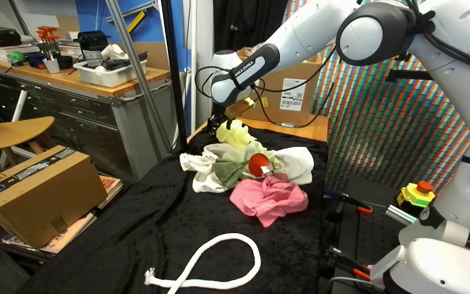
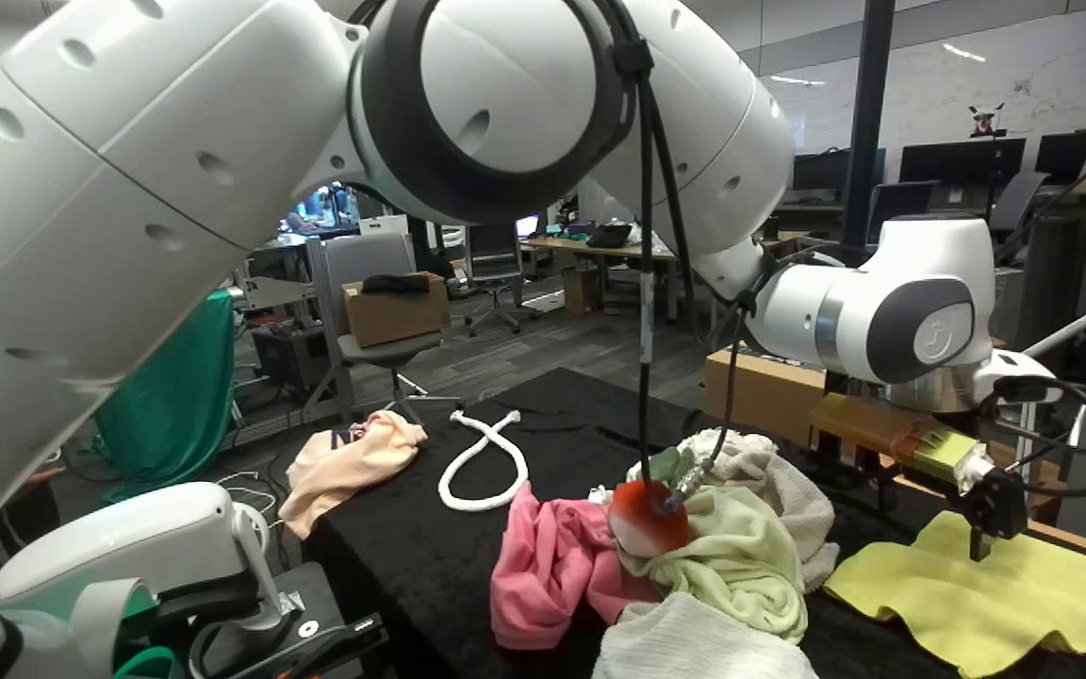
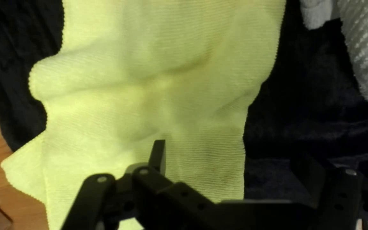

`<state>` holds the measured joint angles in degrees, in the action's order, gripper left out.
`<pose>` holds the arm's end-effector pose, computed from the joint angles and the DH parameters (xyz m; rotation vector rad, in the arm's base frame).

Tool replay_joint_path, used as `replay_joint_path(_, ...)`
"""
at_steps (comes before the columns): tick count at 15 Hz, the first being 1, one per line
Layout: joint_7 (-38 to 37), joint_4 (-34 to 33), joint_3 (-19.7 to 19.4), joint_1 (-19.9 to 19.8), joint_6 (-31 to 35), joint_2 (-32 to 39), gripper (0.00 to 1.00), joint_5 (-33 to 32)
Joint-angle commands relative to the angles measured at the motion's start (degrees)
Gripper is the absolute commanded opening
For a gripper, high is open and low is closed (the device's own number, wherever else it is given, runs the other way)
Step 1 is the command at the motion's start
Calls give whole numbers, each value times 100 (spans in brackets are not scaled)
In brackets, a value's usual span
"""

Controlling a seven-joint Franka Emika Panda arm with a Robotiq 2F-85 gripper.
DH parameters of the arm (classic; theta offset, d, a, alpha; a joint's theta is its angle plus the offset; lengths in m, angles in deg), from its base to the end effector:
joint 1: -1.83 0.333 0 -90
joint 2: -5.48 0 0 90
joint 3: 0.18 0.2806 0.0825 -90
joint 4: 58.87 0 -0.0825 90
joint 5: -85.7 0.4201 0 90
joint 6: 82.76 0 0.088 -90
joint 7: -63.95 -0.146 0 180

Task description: Pile up all the things on the table on the white shirt

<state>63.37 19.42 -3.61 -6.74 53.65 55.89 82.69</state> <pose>0.7398 -0.1526 0.1181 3.0296 -0.2416 0.1927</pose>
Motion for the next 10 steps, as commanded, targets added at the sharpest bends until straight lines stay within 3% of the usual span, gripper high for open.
replay_joint_path(1,170,-360,40,-14,20,258,100,112)
replay_joint_path(10,84,-798,-95,70,50,502,100,-12)
